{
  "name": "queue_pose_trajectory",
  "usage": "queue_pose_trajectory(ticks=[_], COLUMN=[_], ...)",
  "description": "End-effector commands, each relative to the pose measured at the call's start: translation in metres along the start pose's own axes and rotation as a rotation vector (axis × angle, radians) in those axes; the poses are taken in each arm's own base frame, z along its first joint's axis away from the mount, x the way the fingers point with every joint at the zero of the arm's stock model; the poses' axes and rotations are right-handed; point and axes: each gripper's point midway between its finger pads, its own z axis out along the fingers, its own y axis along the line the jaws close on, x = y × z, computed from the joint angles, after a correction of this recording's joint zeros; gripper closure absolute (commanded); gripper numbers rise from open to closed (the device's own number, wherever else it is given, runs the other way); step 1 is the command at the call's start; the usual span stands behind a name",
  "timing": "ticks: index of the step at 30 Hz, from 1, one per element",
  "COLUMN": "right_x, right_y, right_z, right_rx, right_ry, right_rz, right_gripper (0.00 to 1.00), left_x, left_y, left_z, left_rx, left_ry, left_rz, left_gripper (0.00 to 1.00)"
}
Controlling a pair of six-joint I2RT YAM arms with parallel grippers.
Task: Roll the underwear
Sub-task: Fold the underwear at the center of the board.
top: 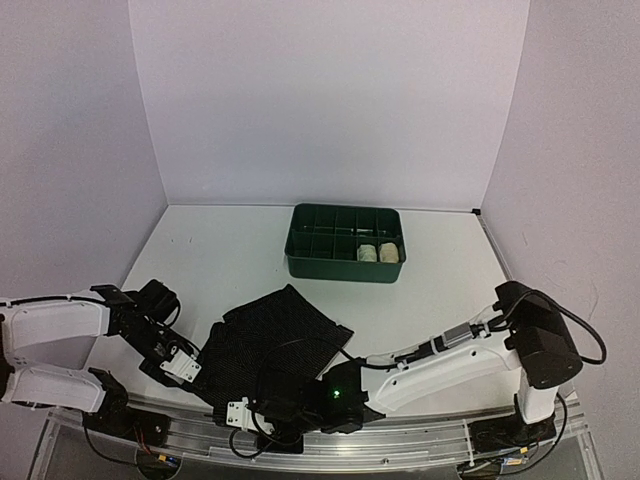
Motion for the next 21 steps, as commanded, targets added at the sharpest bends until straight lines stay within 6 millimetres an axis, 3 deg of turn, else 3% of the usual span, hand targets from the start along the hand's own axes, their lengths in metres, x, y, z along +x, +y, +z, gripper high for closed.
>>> queue_pose_trajectory(ticks=[1, 8, 10, 13, 17, 21], right_x=[-0.006, 0.007, 0.008, 0.011, 0.014, 0.007], right_y=[-0.016, -0.031, -0.034, -0.036, -0.038, -0.040], right_z=[0.011, 0.012, 0.011, 0.012, 0.013, 0.007], right_rx=[0.075, 0.114, 0.105, 0.100, 0.101, 0.101], right_ry=[-0.005, 0.020, 0.020, 0.025, 0.036, 0.020], right_rz=[0.005, 0.057, 0.063, 0.068, 0.060, 0.063], right_gripper=[0.51, 0.52, 0.59, 0.79, 0.96, 1.00], left_x=[0.004, 0.008, 0.008, 0.008, 0.014, 0.017], left_y=[0.001, 0.000, 0.001, 0.001, -0.003, -0.006], left_z=[0.004, 0.012, 0.013, 0.015, 0.019, 0.020], left_rx=[-0.007, 0.025, 0.021, 0.023, 0.041, 0.058], left_ry=[0.019, 0.032, 0.030, 0.032, 0.059, 0.072], left_rz=[0.044, 0.014, 0.011, 0.010, 0.025, 0.039], left_gripper=[0.48, 0.48, 0.49, 0.50, 0.50, 0.48])
